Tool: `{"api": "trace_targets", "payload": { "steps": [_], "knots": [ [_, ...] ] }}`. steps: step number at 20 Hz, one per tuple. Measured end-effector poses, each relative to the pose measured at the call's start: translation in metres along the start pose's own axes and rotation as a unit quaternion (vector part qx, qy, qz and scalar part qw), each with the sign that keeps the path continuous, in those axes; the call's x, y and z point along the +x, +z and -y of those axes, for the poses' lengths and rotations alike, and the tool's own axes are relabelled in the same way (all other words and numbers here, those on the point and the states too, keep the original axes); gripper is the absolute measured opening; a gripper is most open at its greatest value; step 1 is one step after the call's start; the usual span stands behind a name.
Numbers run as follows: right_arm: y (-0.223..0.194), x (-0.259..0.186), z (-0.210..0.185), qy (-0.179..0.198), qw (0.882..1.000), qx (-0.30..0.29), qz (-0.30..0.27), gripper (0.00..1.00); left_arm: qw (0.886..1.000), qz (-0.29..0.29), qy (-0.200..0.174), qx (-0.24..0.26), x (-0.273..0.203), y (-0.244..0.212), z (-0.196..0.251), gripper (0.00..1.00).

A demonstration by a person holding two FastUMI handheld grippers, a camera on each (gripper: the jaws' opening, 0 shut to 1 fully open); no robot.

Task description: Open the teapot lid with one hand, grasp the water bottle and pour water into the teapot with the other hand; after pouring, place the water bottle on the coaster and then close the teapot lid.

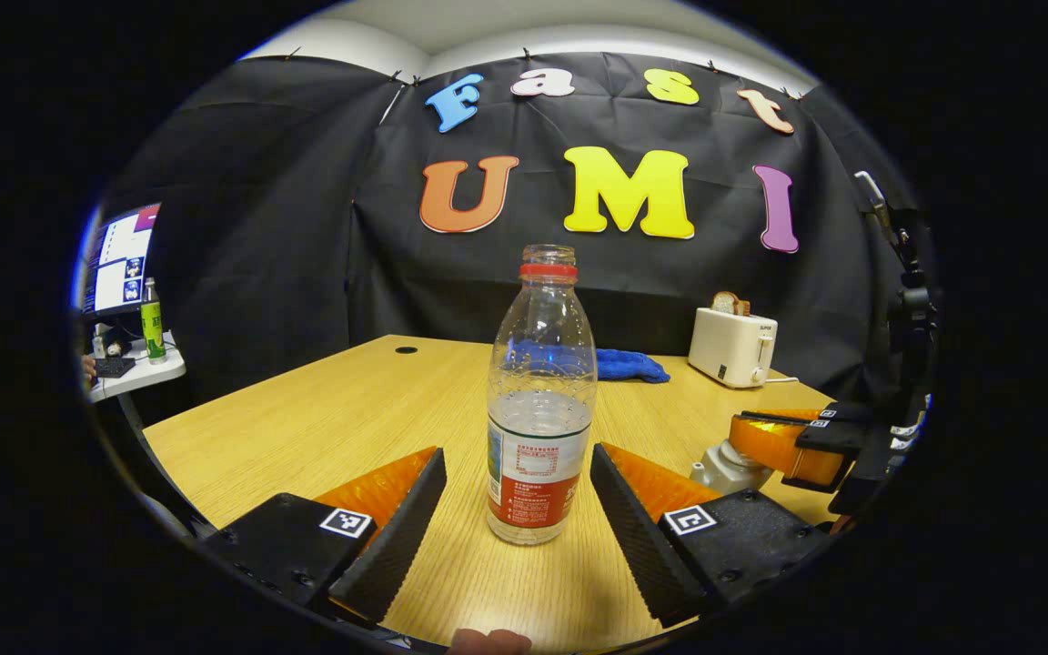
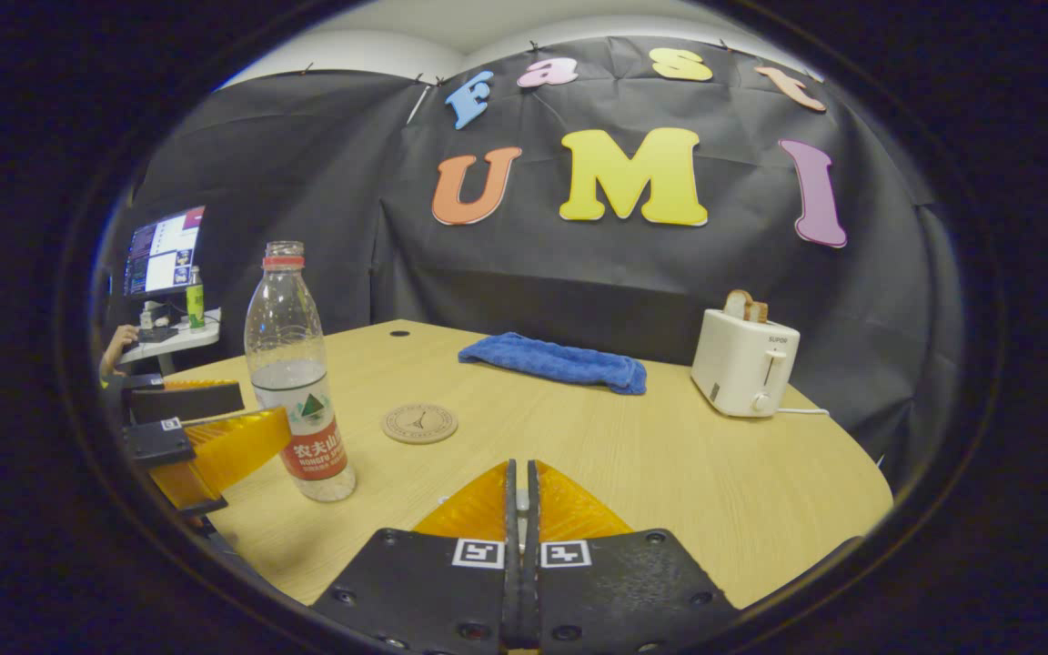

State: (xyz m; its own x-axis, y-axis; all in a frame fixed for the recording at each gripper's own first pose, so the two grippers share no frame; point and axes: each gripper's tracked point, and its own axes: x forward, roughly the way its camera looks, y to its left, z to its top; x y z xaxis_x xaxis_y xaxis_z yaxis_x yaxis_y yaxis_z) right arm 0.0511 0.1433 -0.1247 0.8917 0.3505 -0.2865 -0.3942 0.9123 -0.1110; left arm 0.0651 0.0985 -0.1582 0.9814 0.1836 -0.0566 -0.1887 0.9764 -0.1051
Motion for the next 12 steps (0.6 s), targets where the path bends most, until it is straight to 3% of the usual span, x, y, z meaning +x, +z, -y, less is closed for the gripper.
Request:
{"api": "trace_targets", "payload": {
  "steps": [5,12],
  "knots": [
    [0.021,-0.015,0.016,0.001,1.000,0.014,0.019,0.00,0.999,-0.028,-0.014,-0.011,0.013,-0.015,0.004,1.00],
    [0.016,-0.041,0.035,-0.004,1.000,0.016,0.009,0.00,0.999,-0.042,-0.023,-0.020,0.028,-0.021,0.008,1.00]
  ]
}}
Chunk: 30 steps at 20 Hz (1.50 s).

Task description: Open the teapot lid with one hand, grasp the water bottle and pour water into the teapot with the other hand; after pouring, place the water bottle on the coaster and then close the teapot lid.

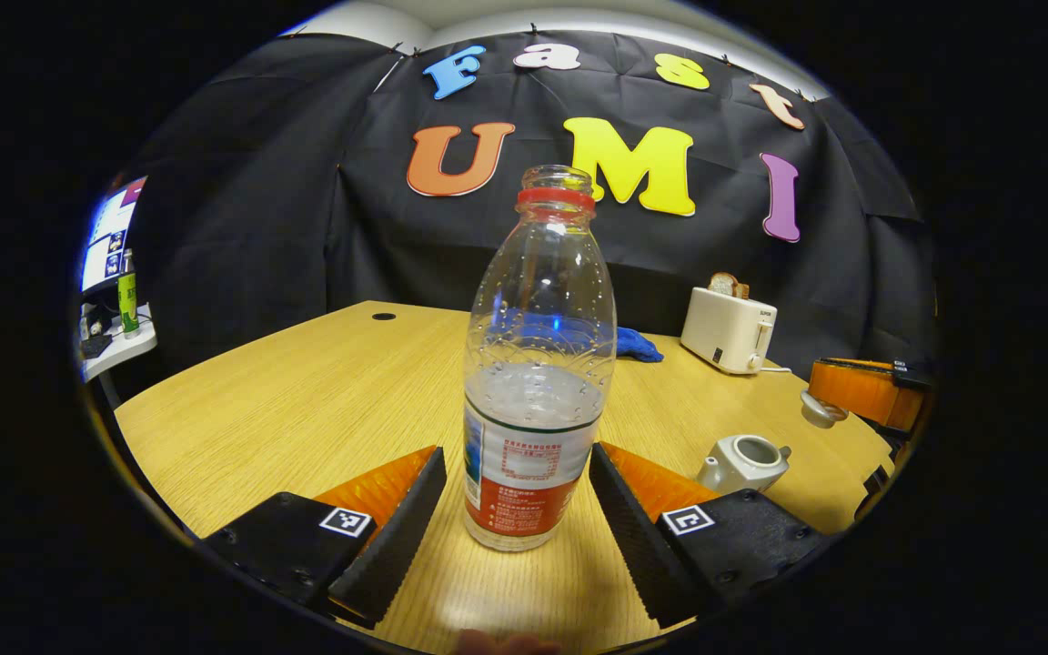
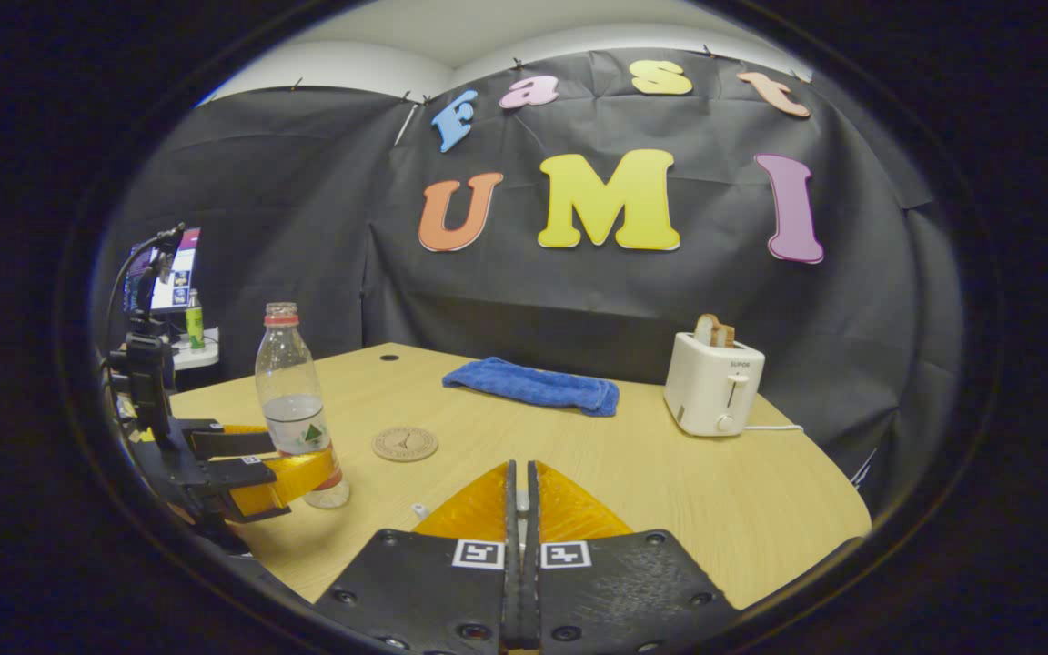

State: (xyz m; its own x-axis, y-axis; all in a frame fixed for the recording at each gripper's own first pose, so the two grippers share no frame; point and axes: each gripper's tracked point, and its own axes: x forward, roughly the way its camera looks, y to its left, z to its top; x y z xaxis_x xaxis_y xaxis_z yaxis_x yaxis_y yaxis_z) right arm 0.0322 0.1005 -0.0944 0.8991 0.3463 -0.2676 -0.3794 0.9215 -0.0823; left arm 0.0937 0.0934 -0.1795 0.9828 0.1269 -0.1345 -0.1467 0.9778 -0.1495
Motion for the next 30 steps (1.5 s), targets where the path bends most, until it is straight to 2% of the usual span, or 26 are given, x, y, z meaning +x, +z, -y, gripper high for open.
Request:
{"api": "trace_targets", "payload": {
  "steps": [3,5,6,8,10,12,14,17,21,25,28,30],
  "knots": [
    [-0.006,-0.013,0.010,-0.005,1.000,0.002,-0.004,0.00,1.000,0.000,0.006,0.010,0.006,0.001,-0.004,0.97],
    [-0.008,-0.019,0.014,-0.006,1.000,0.007,-0.003,0.00,1.000,0.000,0.008,0.023,0.005,0.004,-0.004,0.86],
    [-0.010,-0.022,0.017,-0.006,1.000,0.010,-0.003,0.00,0.999,-0.002,0.013,0.040,0.005,0.005,-0.006,0.81],
    [-0.011,-0.023,0.022,-0.006,1.000,0.016,-0.004,0.00,0.995,0.000,0.036,0.092,0.002,0.016,-0.018,0.78],
    [-0.011,-0.023,0.027,-0.004,1.000,0.018,-0.004,0.00,0.985,0.010,0.066,0.160,-0.003,0.030,-0.033,0.76],
    [-0.013,-0.023,0.032,-0.003,1.000,0.022,-0.005,0.00,0.970,0.018,0.090,0.225,-0.007,0.043,-0.044,0.75],
    [-0.016,-0.024,0.036,0.001,1.000,0.027,-0.005,0.00,0.957,0.017,0.099,0.273,-0.008,0.050,-0.049,0.74],
    [-0.018,-0.025,0.041,0.003,1.000,0.030,-0.006,0.00,0.932,0.020,0.107,0.346,-0.013,0.058,-0.055,0.73],
    [-0.017,-0.030,0.052,-0.004,1.000,0.024,-0.007,0.00,0.885,0.034,0.121,0.448,-0.016,0.079,-0.056,0.73],
    [-0.019,-0.035,0.059,-0.013,1.000,0.025,-0.007,0.00,0.842,0.029,0.112,0.527,-0.013,0.068,-0.049,0.73],
    [-0.024,-0.040,0.060,-0.019,1.000,0.018,-0.011,0.00,0.804,0.027,0.103,0.586,-0.010,0.062,-0.043,0.72],
    [-0.026,-0.041,0.061,-0.021,1.000,0.016,-0.012,0.00,0.788,0.023,0.094,0.608,-0.007,0.057,-0.036,0.72]
  ]
}}
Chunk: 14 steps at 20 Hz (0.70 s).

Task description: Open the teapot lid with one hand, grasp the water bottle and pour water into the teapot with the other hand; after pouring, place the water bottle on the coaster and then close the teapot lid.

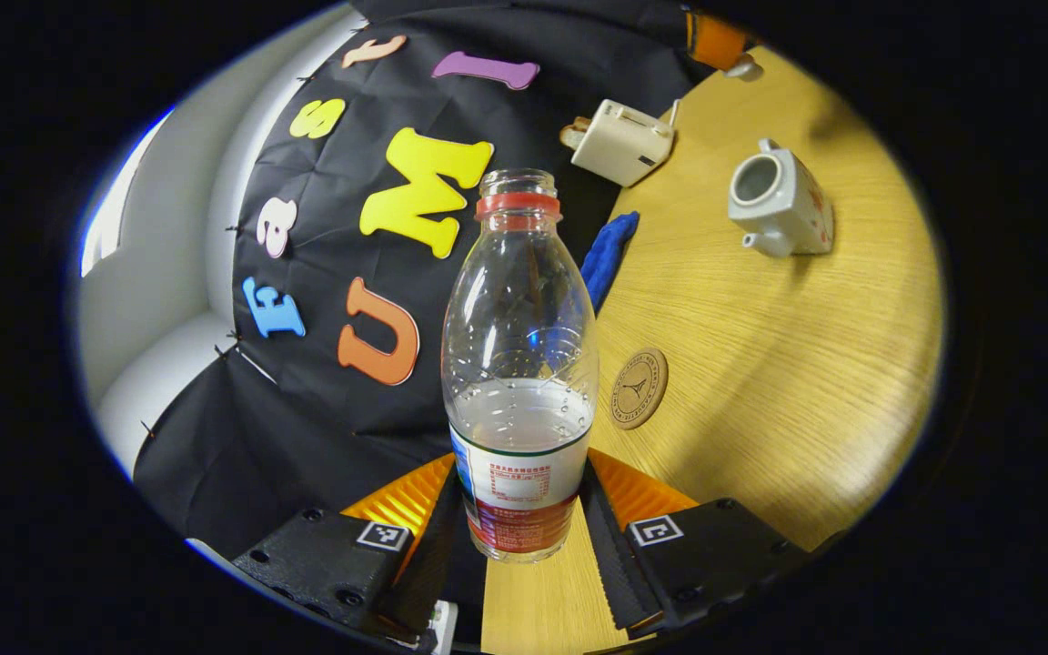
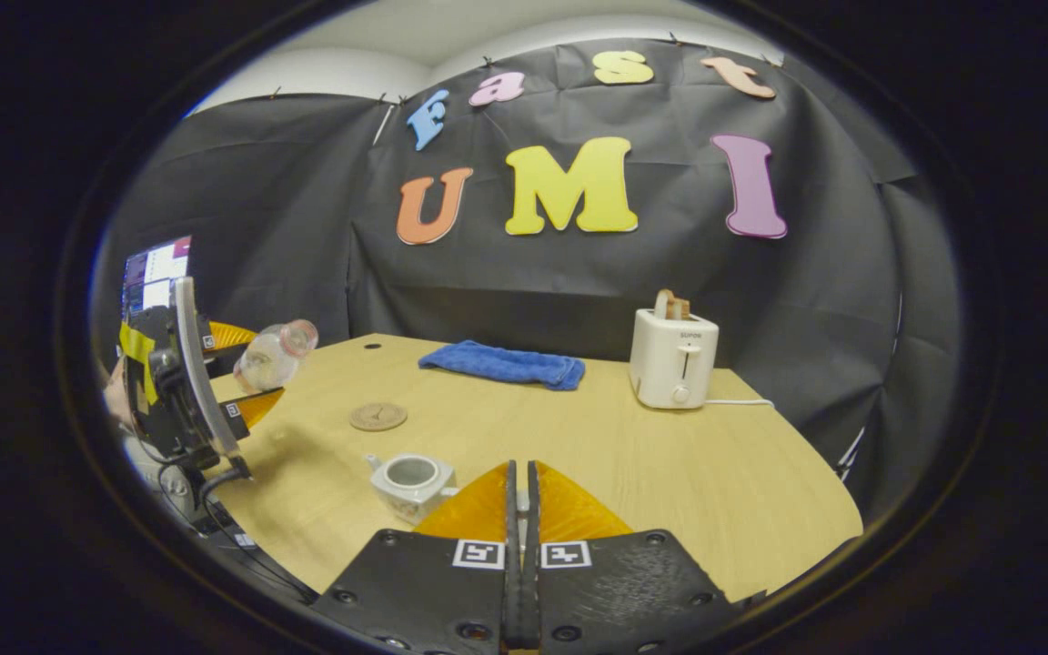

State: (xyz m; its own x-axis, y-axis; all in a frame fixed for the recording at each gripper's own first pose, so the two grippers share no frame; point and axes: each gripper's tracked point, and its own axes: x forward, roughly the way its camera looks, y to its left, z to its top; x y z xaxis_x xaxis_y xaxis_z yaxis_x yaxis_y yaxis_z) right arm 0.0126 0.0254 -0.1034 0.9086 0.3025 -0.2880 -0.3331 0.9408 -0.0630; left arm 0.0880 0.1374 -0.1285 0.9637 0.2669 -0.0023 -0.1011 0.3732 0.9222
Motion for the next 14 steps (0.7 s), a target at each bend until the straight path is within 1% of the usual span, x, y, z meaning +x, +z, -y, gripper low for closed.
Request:
{"api": "trace_targets", "payload": {
  "steps": [1,2,4,7,11,14],
  "knots": [
    [-0.002,0.000,0.000,0.000,1.000,0.001,-0.001,0.00,1.000,0.001,-0.002,0.010,0.001,0.002,0.002,0.76],
    [-0.003,0.000,0.001,0.000,1.000,0.001,-0.002,0.00,1.000,0.003,0.000,0.023,0.001,0.003,0.000,0.73],
    [-0.005,-0.002,0.003,-0.002,1.000,0.004,-0.002,0.00,0.998,0.011,0.013,0.064,0.001,0.009,-0.007,0.72],
    [-0.007,-0.003,0.004,-0.002,1.000,0.006,-0.002,0.00,0.992,0.026,0.021,0.123,0.006,0.023,-0.010,0.72],
    [-0.010,-0.006,0.006,-0.004,1.000,0.011,-0.001,0.00,0.985,0.035,0.023,0.169,0.007,0.031,-0.008,0.72],
    [-0.014,-0.008,0.006,-0.003,1.000,0.012,-0.003,0.00,0.976,0.039,0.026,0.214,0.009,0.037,-0.007,0.72]
  ]
}}
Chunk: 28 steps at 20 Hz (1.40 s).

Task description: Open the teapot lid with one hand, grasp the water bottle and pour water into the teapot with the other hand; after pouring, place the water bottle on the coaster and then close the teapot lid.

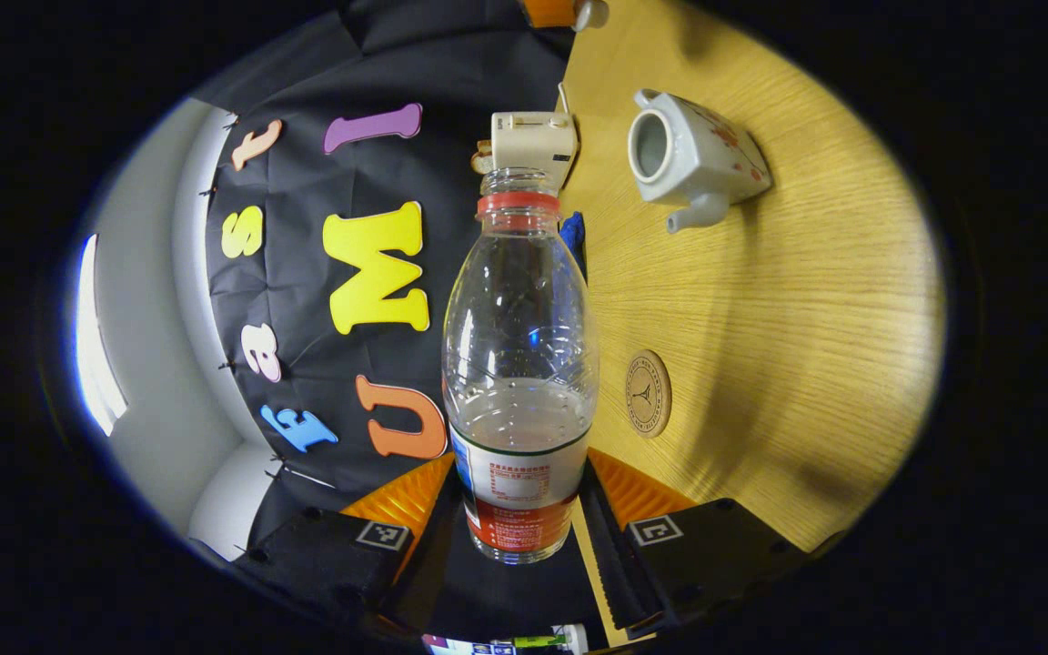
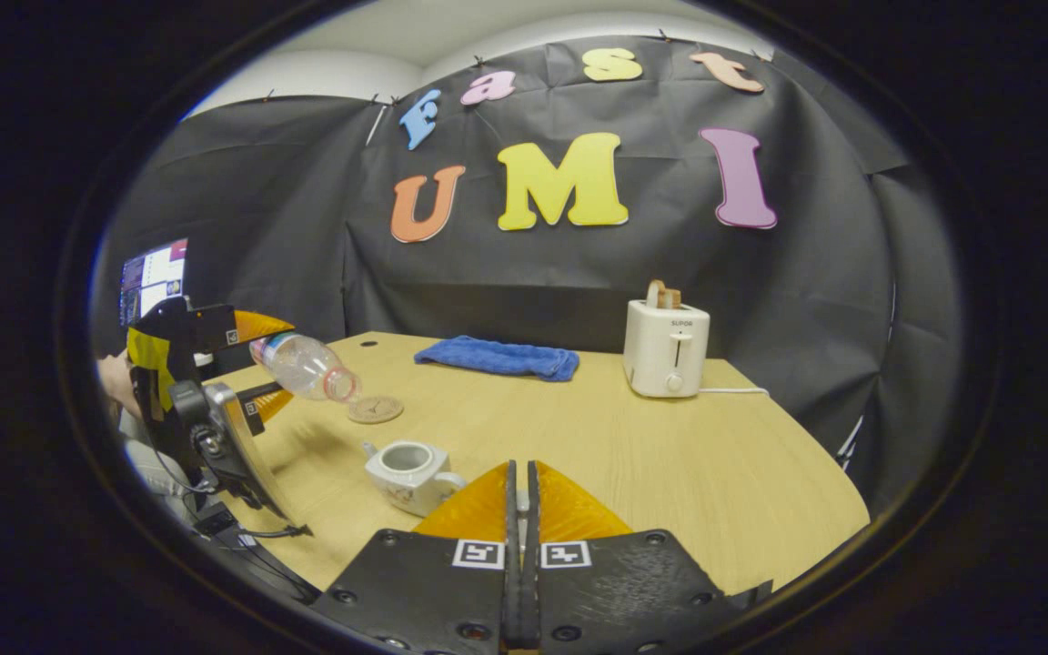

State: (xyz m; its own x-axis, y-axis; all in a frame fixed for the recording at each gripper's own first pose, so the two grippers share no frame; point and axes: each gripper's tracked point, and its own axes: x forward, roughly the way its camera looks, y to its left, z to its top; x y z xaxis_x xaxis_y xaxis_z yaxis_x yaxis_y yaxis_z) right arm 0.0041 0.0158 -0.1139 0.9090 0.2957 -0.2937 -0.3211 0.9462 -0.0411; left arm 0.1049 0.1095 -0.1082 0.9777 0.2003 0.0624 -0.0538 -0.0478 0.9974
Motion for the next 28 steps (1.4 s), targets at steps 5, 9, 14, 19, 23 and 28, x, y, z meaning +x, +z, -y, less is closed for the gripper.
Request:
{"api": "trace_targets", "payload": {
  "steps": [5,9,14,19,23,28],
  "knots": [
    [-0.001,0.001,0.001,-0.001,1.000,0.003,0.000,0.00,1.000,-0.002,-0.007,0.018,0.004,0.001,0.003,0.72],
    [0.000,0.001,0.002,-0.001,1.000,0.002,0.001,0.00,0.999,0.003,-0.002,0.040,0.004,0.010,0.001,0.76],
    [0.000,0.000,0.003,-0.001,1.000,0.002,0.002,0.00,0.998,0.009,0.003,0.065,0.009,0.016,-0.003,0.72],
    [-0.003,-0.002,0.005,-0.001,1.000,0.003,0.001,0.00,0.996,0.013,0.012,0.084,0.011,0.022,-0.011,0.72],
    [-0.004,-0.001,0.006,0.000,1.000,0.004,0.001,0.00,0.995,0.008,0.017,0.096,0.013,0.021,-0.015,0.72],
    [-0.006,0.000,0.006,0.002,1.000,0.007,-0.003,0.00,0.993,0.012,0.027,0.116,0.015,0.027,-0.023,0.72]
  ]
}}
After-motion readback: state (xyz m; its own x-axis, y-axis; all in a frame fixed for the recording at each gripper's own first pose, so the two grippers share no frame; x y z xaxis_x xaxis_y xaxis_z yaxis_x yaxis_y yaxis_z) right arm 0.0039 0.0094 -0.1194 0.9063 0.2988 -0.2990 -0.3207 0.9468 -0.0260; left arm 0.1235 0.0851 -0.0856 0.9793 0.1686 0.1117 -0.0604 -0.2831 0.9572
